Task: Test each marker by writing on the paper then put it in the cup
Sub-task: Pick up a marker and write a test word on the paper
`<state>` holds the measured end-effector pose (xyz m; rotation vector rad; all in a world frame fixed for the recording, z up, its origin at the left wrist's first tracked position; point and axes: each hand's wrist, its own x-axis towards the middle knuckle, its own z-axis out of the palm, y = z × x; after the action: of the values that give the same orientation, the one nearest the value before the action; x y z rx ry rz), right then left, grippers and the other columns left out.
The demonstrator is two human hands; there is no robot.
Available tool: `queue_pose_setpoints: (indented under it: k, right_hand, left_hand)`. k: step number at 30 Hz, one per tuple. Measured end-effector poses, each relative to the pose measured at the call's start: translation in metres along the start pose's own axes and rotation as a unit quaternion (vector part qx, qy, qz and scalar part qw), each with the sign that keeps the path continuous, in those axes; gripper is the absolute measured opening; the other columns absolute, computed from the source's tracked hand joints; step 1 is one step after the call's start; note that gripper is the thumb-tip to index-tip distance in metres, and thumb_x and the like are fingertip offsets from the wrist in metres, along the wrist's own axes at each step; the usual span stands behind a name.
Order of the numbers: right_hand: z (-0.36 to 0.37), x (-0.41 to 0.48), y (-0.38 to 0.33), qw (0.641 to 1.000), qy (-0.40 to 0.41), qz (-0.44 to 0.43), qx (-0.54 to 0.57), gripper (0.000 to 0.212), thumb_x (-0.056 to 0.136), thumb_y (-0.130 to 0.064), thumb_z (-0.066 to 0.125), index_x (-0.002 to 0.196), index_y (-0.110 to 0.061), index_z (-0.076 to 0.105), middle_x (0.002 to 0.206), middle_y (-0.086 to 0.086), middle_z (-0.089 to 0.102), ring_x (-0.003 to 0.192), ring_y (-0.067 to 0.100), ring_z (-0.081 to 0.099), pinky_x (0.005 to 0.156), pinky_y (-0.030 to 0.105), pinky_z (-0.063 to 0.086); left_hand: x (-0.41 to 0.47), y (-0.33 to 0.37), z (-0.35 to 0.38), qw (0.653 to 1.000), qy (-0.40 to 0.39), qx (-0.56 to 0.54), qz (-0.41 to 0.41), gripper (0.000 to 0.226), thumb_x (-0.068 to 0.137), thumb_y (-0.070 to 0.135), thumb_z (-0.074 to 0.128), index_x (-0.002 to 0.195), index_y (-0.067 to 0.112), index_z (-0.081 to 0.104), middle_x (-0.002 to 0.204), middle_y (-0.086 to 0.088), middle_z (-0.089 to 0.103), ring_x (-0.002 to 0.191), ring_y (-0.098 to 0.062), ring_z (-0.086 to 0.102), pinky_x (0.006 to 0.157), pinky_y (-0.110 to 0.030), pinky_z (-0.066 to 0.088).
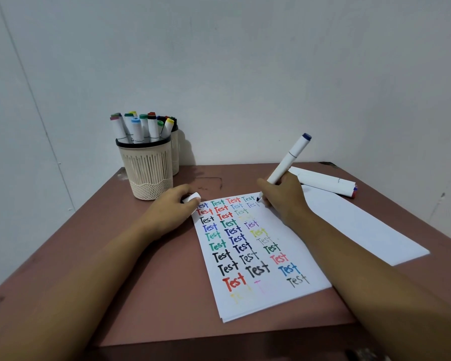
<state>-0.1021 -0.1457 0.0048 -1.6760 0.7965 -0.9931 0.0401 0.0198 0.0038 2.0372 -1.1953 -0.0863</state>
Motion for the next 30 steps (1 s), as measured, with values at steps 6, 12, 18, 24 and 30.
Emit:
queue_pose_setpoints:
  k: [6, 12, 18, 24, 30]
  right_hand:
    - [0.001, -0.002, 0.0, 0.999, -0.022, -0.006, -0.031, 0.016, 0.077, -0.01, 0.061, 0.067, -0.009, 0.048, 0.056, 0.005, 0.049, 0.048, 0.018, 0.048, 0.064, 0.037, 0.049]
    - [0.002, -0.008, -0.005, 0.997, -0.019, -0.032, -0.068, 0.016, 0.083, -0.01, 0.061, 0.076, -0.007, 0.047, 0.061, 0.003, 0.046, 0.053, 0.016, 0.047, 0.05, 0.023, 0.041]
    - [-0.003, -0.005, -0.005, 0.999, -0.02, 0.0, 0.042, 0.012, 0.083, -0.006, 0.055, 0.073, -0.009, 0.051, 0.062, 0.005, 0.055, 0.056, 0.017, 0.051, 0.055, 0.029, 0.042]
    - [0.003, -0.017, -0.021, 0.96, -0.163, -0.007, 0.226, 0.021, 0.088, 0.006, 0.053, 0.074, -0.009, 0.055, 0.067, 0.005, 0.059, 0.06, 0.01, 0.058, 0.059, 0.019, 0.052]
    - [0.011, -0.022, -0.022, 0.94, -0.224, -0.028, 0.256, 0.013, 0.088, 0.004, 0.058, 0.081, -0.007, 0.058, 0.065, 0.002, 0.065, 0.065, 0.01, 0.063, 0.063, 0.019, 0.054]
  left_hand:
    - [0.0, 0.0, 0.0, 1.0, -0.001, -0.001, -0.002, 0.017, 0.094, 0.023, 0.049, 0.106, 0.017, 0.061, 0.104, 0.001, 0.061, 0.094, -0.014, 0.054, 0.072, -0.024, 0.038]
    - [0.0, -0.001, 0.001, 1.0, -0.002, 0.002, 0.007, 0.012, 0.094, 0.023, 0.049, 0.1, 0.022, 0.059, 0.102, 0.003, 0.061, 0.092, -0.012, 0.054, 0.068, -0.016, 0.039]
    - [0.0, -0.004, 0.004, 0.996, 0.063, -0.02, 0.055, 0.026, 0.092, 0.024, 0.053, 0.116, 0.026, 0.062, 0.108, 0.003, 0.06, 0.093, -0.007, 0.052, 0.078, -0.019, 0.037]
    - [-0.004, 0.003, 0.005, 0.989, 0.072, -0.072, 0.108, 0.028, 0.087, 0.025, 0.063, 0.114, 0.03, 0.058, 0.097, 0.021, 0.059, 0.09, 0.009, 0.055, 0.071, -0.005, 0.042]
    - [-0.008, 0.011, 0.005, 0.987, 0.038, -0.088, 0.128, 0.017, 0.086, 0.025, 0.064, 0.088, 0.039, 0.056, 0.086, 0.022, 0.063, 0.082, 0.007, 0.06, 0.073, -0.018, 0.05]
